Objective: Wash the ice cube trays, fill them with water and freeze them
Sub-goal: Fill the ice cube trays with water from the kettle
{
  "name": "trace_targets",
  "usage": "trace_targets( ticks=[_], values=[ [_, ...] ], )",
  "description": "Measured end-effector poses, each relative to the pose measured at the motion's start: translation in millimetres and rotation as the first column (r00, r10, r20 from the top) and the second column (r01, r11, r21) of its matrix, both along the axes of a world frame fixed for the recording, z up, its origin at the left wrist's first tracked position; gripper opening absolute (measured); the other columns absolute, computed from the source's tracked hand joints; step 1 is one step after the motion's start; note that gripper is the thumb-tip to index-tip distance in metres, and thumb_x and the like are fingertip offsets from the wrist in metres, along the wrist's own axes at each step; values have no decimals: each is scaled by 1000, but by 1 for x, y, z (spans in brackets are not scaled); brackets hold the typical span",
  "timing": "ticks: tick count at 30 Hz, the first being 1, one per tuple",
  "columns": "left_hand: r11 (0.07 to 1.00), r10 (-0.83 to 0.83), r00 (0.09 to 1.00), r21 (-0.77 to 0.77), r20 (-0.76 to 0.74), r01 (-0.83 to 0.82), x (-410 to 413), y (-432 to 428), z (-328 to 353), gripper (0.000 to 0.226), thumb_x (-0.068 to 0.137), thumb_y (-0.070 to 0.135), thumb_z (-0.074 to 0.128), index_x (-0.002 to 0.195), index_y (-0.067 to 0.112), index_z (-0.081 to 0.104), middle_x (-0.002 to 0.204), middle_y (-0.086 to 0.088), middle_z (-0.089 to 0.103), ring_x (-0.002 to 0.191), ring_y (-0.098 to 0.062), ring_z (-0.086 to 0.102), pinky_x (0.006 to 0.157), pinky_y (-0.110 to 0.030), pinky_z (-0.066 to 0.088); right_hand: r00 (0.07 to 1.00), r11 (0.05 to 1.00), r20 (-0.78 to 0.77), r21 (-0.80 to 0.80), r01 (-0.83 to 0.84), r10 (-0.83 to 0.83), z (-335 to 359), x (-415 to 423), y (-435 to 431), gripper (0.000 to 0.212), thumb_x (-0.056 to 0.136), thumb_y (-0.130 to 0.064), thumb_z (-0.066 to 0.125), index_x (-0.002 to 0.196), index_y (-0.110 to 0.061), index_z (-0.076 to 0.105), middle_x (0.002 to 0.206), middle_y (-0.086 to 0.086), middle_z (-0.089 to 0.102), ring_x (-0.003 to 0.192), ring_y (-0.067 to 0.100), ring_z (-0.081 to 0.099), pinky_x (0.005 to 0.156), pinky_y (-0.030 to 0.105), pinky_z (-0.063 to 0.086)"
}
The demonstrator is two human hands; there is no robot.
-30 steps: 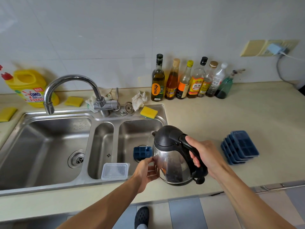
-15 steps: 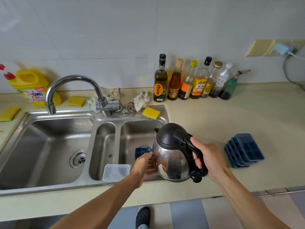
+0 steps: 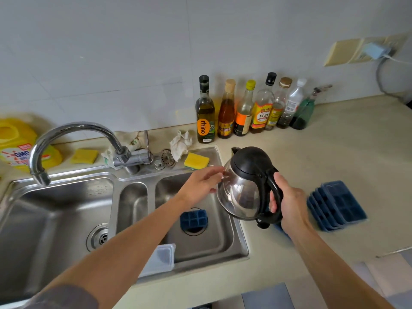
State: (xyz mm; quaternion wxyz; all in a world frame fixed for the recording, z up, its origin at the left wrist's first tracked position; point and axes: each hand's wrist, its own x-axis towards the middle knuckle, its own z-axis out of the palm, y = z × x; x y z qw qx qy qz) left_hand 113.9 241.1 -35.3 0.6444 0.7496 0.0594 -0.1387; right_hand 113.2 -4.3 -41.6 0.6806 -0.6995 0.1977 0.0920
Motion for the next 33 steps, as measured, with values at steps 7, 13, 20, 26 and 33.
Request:
trace_targets(
  ticks=[7, 13, 20, 26, 33],
  values=[
    [980, -144, 989, 141, 5, 142, 58, -16, -6, 35, 102, 25, 58, 136, 30, 57, 119, 17, 66, 107, 10, 61, 94, -21, 50, 999, 993, 29, -114, 27, -23, 2, 47, -3, 59, 71, -74, 57, 48, -20, 64, 50, 7, 57, 45, 16, 54, 60, 32, 48],
    [955, -229, 972, 207, 59, 213, 92, -35, -7, 24, 100, 25, 59, 111, 46, 57, 131, 10, 59, 120, 3, 53, 101, -23, 40, 1000, 983, 2, -184, -14, 14, -7, 77, -11, 58, 79, -71, 53, 50, -23, 63, 56, 3, 61, 51, 11, 57, 70, 34, 48],
    [966, -176, 981, 205, 84, 155, 106, -50, -8, 30, 98, 18, 63, 102, 46, 52, 118, 17, 60, 110, 10, 53, 104, -27, 41, 991, 886, 129, -463, 36, 27, -1, 90, -23, 37, 91, -53, 62, 72, -22, 63, 70, -3, 67, 68, 13, 62, 58, 20, 41],
    [975, 76, 997, 210, -7, -72, 62, -30, -17, 34, 101, 20, 58, 133, 9, 56, 126, -6, 63, 119, -24, 61, 106, -48, 48, 790, 788, 540, -604, 123, 291, 23, 58, -2, 12, 94, -27, 67, 89, -18, 63, 85, -6, 62, 78, 8, 58, 65, 12, 42],
    [821, 288, 950, 542, -120, -180, -51, 43, -56, 11, 101, 24, 58, 101, 19, 67, 87, 4, 67, 87, -17, 67, 71, -24, 51, 679, 665, 197, -513, -543, 707, -3, 1, 62, 29, 95, -30, 63, 67, -24, 56, 59, -9, 54, 57, 5, 49, 55, 18, 37]
  ],
)
